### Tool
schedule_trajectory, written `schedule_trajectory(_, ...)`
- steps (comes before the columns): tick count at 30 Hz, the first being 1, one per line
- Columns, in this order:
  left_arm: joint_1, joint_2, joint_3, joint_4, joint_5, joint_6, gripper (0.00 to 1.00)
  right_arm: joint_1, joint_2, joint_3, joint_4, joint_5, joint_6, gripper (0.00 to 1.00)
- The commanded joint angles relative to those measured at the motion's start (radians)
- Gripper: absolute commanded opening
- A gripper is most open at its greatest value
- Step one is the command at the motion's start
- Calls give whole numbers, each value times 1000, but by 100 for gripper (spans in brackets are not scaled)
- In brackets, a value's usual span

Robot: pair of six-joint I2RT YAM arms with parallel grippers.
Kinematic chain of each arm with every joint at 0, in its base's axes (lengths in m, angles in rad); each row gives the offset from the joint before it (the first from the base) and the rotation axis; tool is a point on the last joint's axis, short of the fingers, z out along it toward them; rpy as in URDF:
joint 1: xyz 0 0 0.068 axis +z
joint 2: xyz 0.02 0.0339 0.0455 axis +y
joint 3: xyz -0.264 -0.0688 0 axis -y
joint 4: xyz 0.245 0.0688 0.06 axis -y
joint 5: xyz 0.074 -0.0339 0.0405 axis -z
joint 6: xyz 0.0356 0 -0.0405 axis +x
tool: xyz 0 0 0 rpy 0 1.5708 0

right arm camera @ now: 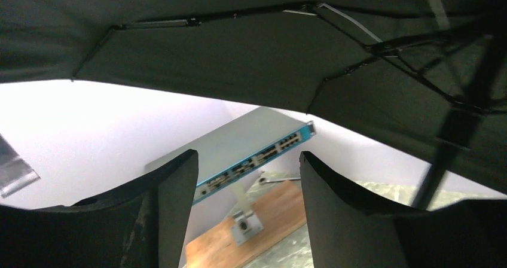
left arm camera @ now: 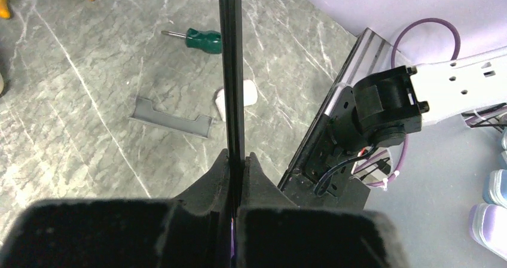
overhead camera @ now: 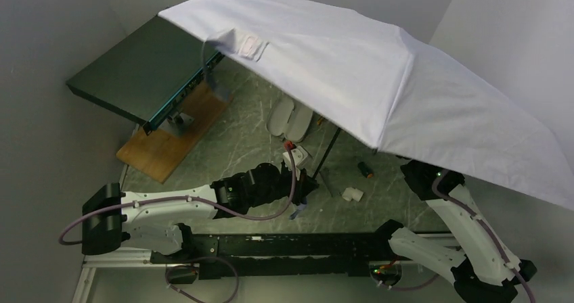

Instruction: Open the umbrella

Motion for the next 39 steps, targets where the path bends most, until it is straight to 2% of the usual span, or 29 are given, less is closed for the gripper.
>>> schedule_trajectory(1, -24, -21, 70, 81, -49, 38, 0, 5, 30, 25, 11, 234, -11, 63)
schedule_trajectory(5, -30, -22, 89, 103, -79, 29, 0, 5, -22, -40, -150, 443, 106, 54)
schedule_trajectory(9, -33, 14, 146, 57, -196, -18, 0, 5, -66, -82, -271, 496, 200, 51)
schedule_trajectory(12, -33, 48, 194, 9, -284, -48, 0, 5, -90, -44, -386, 481, 241, 54)
schedule_trajectory(14, -33, 65, 211, -5, -321, -58, 0, 5, -120, -47, -440, 487, 262, 60)
schedule_trajectory(19, -33, 89, 195, 0, -358, -57, 0, 5, -206, -92, -590, 605, 305, 73)
schedule_trajectory(23, -33, 98, 157, 27, -365, -74, 0, 5, -262, -180, -511, 629, 290, 77)
schedule_trajectory(26, -33, 104, 142, 32, -355, -90, 0, 5, -244, -218, -402, 628, 251, 77)
schedule_trajectory(36, -48, 115, 113, 58, -344, -98, 0, -8, 49, -126, -172, 635, 123, 77)
schedule_trajectory(39, -52, 112, 107, 61, -346, -98, 0, -42, 114, -91, -130, 640, 100, 72)
